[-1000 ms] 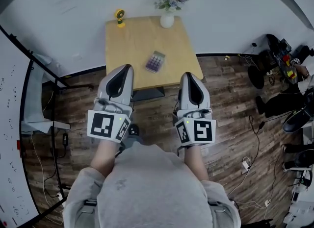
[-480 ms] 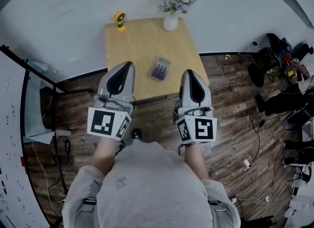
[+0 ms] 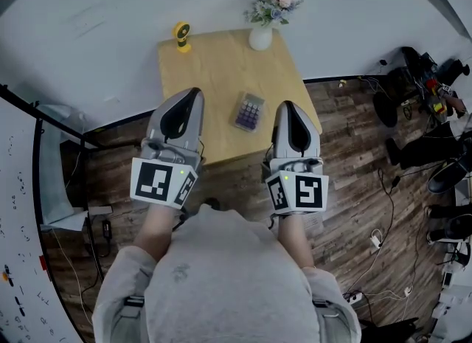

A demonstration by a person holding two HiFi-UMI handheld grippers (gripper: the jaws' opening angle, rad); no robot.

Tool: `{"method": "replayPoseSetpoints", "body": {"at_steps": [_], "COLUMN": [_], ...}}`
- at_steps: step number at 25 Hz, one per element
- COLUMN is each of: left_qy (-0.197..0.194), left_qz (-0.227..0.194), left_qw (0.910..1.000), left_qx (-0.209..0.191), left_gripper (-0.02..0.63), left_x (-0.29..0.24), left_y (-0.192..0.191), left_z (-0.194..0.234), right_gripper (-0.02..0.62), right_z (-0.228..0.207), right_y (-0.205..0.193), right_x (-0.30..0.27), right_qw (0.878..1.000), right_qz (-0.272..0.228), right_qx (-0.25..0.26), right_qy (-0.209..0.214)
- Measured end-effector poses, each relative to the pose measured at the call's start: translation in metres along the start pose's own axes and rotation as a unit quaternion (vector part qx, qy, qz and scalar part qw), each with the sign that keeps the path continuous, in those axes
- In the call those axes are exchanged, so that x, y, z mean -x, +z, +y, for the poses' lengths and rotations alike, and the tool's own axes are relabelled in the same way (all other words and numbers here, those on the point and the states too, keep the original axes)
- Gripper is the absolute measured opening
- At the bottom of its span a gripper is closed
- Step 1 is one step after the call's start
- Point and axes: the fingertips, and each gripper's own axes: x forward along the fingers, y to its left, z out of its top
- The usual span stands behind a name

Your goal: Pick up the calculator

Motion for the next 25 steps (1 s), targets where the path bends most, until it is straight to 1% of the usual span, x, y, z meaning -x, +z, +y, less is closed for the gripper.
{"method": "replayPoseSetpoints", "body": {"at_steps": [5,12,21,25], "left_qy": [-0.01,-0.035,-0.048,-0.053], "left_qz": [0.004,0.024,0.061,0.088], "left_qw": [0.9999,0.9988,0.9964,0.9938], "left_qx": [0.008,0.025,0.035,0.042], "left_gripper": [0.005,0.006,0.005,0.006], "left_x": [-0.009,-0.026,-0.059,-0.08], "left_y": [-0.008,-0.028,-0.061,-0.083], "left_z": [0.012,0.013,0.018,0.022], "right_gripper": [0.002,0.002,0.002,0.002], "right_z": [0.003,-0.006,-0.03,-0.046], "right_y": [-0.008,-0.022,-0.056,-0.078], "right_x": [-0.009,-0.019,-0.043,-0.063], "right_qw": [1.0,0.999,0.996,0.993], "right_qz": [0.007,0.028,0.071,0.1], "right_qx": [0.004,0.004,-0.016,-0.031], "right_qy": [-0.011,-0.033,-0.047,-0.054]}}
